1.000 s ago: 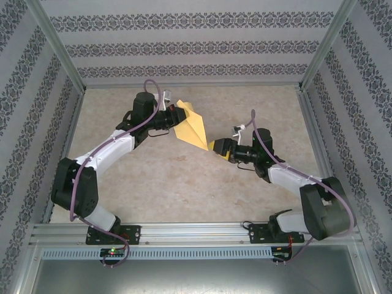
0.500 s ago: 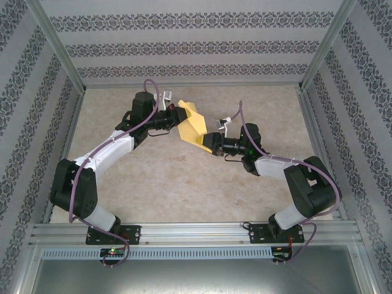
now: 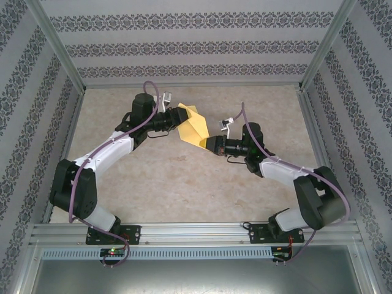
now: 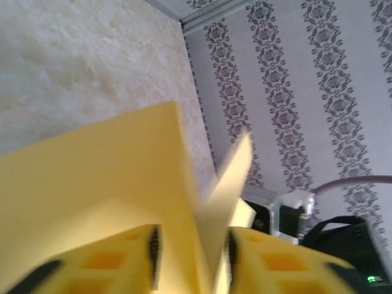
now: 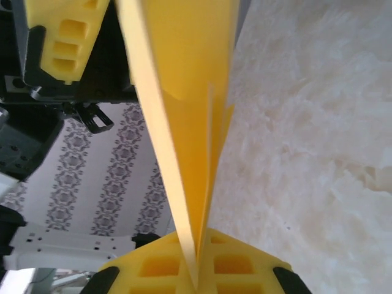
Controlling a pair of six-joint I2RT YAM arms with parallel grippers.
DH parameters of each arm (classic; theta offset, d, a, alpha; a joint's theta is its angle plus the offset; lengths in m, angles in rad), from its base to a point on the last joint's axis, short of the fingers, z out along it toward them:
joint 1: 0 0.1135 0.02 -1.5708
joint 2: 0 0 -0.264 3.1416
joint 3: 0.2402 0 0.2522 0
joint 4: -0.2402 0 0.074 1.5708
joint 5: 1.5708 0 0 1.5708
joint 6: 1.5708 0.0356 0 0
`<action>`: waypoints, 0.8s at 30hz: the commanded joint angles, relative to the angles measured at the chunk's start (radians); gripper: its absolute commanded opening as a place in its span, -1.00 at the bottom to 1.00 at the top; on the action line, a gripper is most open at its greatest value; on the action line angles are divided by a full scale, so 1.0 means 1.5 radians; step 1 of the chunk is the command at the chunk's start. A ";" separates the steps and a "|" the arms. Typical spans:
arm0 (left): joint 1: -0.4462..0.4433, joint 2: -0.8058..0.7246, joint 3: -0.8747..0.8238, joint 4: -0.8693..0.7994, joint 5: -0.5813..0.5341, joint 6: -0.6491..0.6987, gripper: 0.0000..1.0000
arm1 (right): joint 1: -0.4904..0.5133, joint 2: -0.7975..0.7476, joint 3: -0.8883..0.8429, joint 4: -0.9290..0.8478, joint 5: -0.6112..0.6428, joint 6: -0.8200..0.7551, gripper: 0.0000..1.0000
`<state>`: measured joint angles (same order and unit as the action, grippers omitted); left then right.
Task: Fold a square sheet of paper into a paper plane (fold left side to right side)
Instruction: Turn over the paper at the center of the table.
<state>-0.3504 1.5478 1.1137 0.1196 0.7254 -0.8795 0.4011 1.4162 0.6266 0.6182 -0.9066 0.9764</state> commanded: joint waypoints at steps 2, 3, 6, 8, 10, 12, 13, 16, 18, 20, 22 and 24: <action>0.023 -0.038 -0.009 -0.103 -0.044 0.078 0.11 | -0.002 -0.060 0.055 -0.268 0.089 -0.182 -0.95; 0.027 -0.052 -0.012 -0.133 -0.065 0.100 0.15 | 0.003 -0.075 0.073 -0.350 0.125 -0.228 -0.95; 0.040 -0.115 -0.025 -0.234 -0.154 0.163 0.26 | 0.032 -0.108 0.151 -0.589 0.305 -0.368 -0.95; 0.043 -0.172 -0.036 -0.300 -0.237 0.204 0.35 | 0.065 -0.116 0.209 -0.719 0.466 -0.436 -0.96; 0.043 -0.230 -0.048 -0.345 -0.311 0.231 0.40 | 0.104 -0.110 0.259 -0.808 0.625 -0.479 -0.96; 0.043 -0.289 -0.070 -0.373 -0.380 0.241 0.48 | 0.149 -0.091 0.306 -0.878 0.780 -0.511 -0.96; 0.043 -0.314 -0.078 -0.380 -0.403 0.243 0.50 | 0.169 -0.077 0.328 -0.905 0.848 -0.521 -0.96; 0.043 -0.389 -0.107 -0.396 -0.461 0.245 0.58 | 0.240 -0.013 0.396 -0.984 1.056 -0.551 -0.96; 0.043 -0.428 -0.120 -0.406 -0.488 0.246 0.61 | 0.286 0.048 0.439 -1.029 1.179 -0.574 -0.95; 0.043 -0.456 -0.128 -0.410 -0.507 0.247 0.66 | 0.317 0.113 0.476 -1.068 1.255 -0.597 -0.95; 0.043 -0.475 -0.132 -0.414 -0.520 0.248 0.71 | 0.341 0.185 0.504 -1.101 1.327 -0.620 -0.94; 0.043 -0.485 -0.132 -0.420 -0.525 0.250 0.71 | 0.357 0.253 0.524 -1.123 1.379 -0.646 -0.94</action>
<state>-0.2928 0.8440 0.9257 -0.4641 0.0097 -0.5385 0.9058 1.6901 1.3746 -0.9024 0.8677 0.1013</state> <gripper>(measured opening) 0.856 0.044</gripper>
